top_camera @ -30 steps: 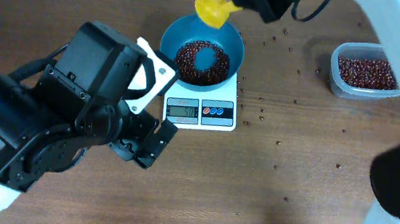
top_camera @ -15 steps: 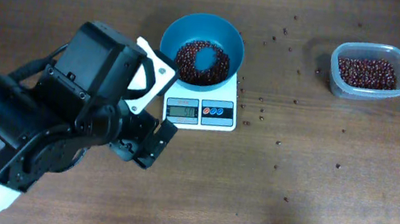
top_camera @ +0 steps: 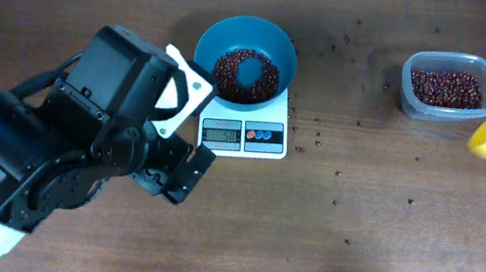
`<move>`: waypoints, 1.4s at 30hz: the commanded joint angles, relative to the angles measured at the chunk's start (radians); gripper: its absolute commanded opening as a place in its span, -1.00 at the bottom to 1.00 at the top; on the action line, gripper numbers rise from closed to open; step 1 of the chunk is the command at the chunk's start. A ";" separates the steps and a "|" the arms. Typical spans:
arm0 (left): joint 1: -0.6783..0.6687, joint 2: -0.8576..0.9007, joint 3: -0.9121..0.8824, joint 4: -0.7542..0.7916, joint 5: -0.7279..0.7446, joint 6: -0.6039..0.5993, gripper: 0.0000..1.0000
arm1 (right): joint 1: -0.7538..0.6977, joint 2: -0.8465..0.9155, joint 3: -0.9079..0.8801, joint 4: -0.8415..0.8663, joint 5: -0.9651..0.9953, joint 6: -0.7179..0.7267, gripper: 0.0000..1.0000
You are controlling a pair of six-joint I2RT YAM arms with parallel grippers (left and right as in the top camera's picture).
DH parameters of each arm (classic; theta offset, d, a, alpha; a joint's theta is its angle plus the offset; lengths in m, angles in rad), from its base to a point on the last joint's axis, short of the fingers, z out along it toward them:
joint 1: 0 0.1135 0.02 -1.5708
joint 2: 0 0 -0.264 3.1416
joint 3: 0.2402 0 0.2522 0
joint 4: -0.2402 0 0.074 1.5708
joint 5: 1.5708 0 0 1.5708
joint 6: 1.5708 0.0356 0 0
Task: Scoop item into bowl and weigh 50g on scale
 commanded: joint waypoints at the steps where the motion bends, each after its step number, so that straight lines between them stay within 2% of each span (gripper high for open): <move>1: 0.004 -0.003 0.016 0.001 -0.006 0.008 0.98 | -0.008 -0.007 -0.220 0.138 0.010 0.075 -0.92; 5: 0.004 -0.003 0.016 0.001 -0.006 0.008 0.98 | -0.048 -0.007 -0.463 0.456 -0.021 0.087 -0.92; 8: 0.004 -0.003 0.016 0.001 -0.006 0.008 0.98 | -0.075 -0.007 -0.556 0.591 -0.110 0.087 -0.91; 9: 0.004 -0.003 0.016 0.001 -0.006 0.008 0.98 | -0.078 -0.007 -0.557 0.589 -0.110 0.087 -0.89; 11: 0.004 -0.003 0.016 0.001 -0.006 0.008 0.98 | -0.081 -0.007 -0.557 0.589 -0.114 0.088 -0.37; 12: 0.004 -0.003 0.016 0.001 -0.006 0.008 0.98 | -0.081 -0.007 -0.557 0.590 -0.129 0.088 0.03; 13: 0.004 -0.003 0.016 0.001 -0.006 0.008 0.98 | -0.081 -0.007 -0.557 0.590 -0.146 0.088 0.26; 15: 0.004 -0.003 0.016 0.001 -0.006 0.008 0.98 | -0.081 -0.007 -0.557 0.588 -0.182 0.088 0.98; 21: 0.004 -0.003 0.016 0.001 -0.006 0.008 0.97 | -0.081 -0.065 -0.557 0.590 -0.388 0.079 0.98; 24: 0.004 -0.003 0.016 0.001 -0.006 0.008 0.97 | -0.081 -0.191 -0.557 0.589 -0.414 0.079 0.98; 25: 0.004 -0.003 0.016 0.001 -0.006 0.008 0.98 | -0.081 -0.285 -0.557 0.574 -0.413 0.079 0.98; 29: 0.004 -0.003 0.016 0.001 -0.006 0.008 0.98 | -0.081 -0.503 -0.557 0.451 -0.412 0.079 0.98; 31: 0.004 -0.003 0.016 0.001 -0.006 0.008 0.97 | -0.081 -0.555 -0.557 0.417 -0.408 0.079 0.98; 33: 0.004 -0.003 0.016 0.001 -0.006 0.008 0.98 | -0.081 -0.581 -0.557 0.312 -0.398 0.078 0.98; 34: 0.004 -0.003 0.016 0.001 -0.006 0.008 0.97 | -0.081 -0.596 -0.557 0.261 -0.398 0.047 0.98; 39: 0.004 -0.003 0.016 0.001 -0.006 0.008 0.98 | -0.081 -0.729 -0.557 0.266 -0.405 -0.269 0.98; 42: 0.004 -0.003 0.016 0.001 -0.006 0.008 0.98 | -0.032 -0.849 -0.559 0.304 -0.401 -0.292 0.98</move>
